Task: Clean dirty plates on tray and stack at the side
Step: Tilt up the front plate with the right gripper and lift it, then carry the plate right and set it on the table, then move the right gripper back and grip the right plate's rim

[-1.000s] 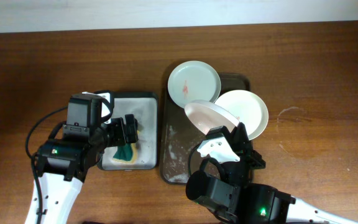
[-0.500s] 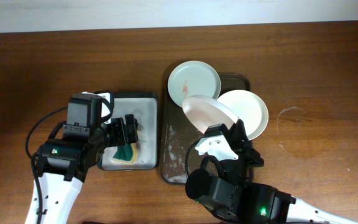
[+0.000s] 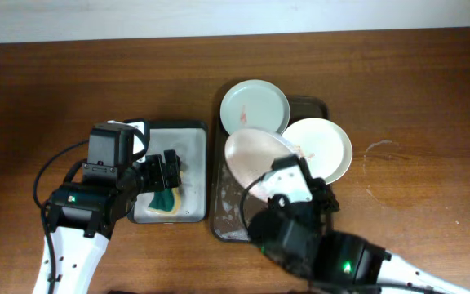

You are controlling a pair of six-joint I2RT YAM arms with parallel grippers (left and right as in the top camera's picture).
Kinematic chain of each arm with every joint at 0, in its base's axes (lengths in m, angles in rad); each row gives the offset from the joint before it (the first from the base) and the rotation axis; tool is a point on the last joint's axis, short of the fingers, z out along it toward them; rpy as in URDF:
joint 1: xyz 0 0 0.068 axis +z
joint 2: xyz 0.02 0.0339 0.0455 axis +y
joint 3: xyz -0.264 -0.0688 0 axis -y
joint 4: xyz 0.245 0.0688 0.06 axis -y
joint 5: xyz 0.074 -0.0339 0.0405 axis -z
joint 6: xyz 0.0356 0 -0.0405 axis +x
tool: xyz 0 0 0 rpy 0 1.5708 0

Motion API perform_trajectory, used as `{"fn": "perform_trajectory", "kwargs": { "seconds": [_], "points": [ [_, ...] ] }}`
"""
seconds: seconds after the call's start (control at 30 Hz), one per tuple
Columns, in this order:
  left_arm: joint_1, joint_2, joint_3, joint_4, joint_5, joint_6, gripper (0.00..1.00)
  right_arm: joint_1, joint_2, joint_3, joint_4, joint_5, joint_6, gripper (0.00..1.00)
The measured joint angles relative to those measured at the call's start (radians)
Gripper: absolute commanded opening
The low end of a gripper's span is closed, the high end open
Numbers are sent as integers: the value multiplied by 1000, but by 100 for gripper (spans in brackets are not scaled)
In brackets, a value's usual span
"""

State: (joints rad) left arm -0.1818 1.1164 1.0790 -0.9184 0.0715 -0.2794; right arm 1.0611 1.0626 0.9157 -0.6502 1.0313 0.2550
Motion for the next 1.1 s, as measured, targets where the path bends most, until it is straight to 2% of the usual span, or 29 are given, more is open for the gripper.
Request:
{"fn": "perform_trajectory", "kwargs": {
  "seconds": [0.1, 0.17, 0.27, 0.33, 0.37, 0.4, 0.5, 0.6, 0.67, 0.73, 0.83, 0.97, 1.1],
  "points": [
    [0, 0, 0, 0, 0, 0, 99, -224, 2, 12, -108, -317, 136, 4],
    [0, 0, 0, 0, 0, 0, 99, -398, -7, 60, -188, -482, 170, 4],
    [0, 0, 0, -1, 0, 0, 99, -777, -27, 180, -259, -716, 186, 4],
    [0, 0, 0, -2, 0, 0, 100, -1009, -34, 200, -274, -871, 170, 4],
    [0, 0, 0, -1, 0, 0, 99, -1200, -23, 201, -289, -964, 156, 4],
    [0, 0, 0, -2, 0, 0, 99, -1297, -6, 201, -291, -1008, 153, 4],
    [0, 0, 0, -2, 0, 0, 99, -1596, 110, 206, -288, -1143, 134, 4],
    [0, 0, 0, -1, 0, 0, 99, -1792, 322, 208, -263, -1193, 133, 4],
    [0, 0, 0, 0, 0, 0, 99, -1837, 440, 208, -261, -1199, 133, 6],
    [0, 0, 0, -1, 0, 0, 99, -1857, 534, 208, -253, -1180, 130, 33],
    [0, 0, 0, -1, 0, 0, 99, -1852, 586, 208, -224, -1172, 92, 53],
    [0, 0, 0, -1, 0, 0, 99, -1762, 529, 208, -225, -1304, 4, 56],
    [0, 0, 0, 0, 0, 0, 100, -1426, 417, 210, -226, -1331, -120, 51]
  ]
}}
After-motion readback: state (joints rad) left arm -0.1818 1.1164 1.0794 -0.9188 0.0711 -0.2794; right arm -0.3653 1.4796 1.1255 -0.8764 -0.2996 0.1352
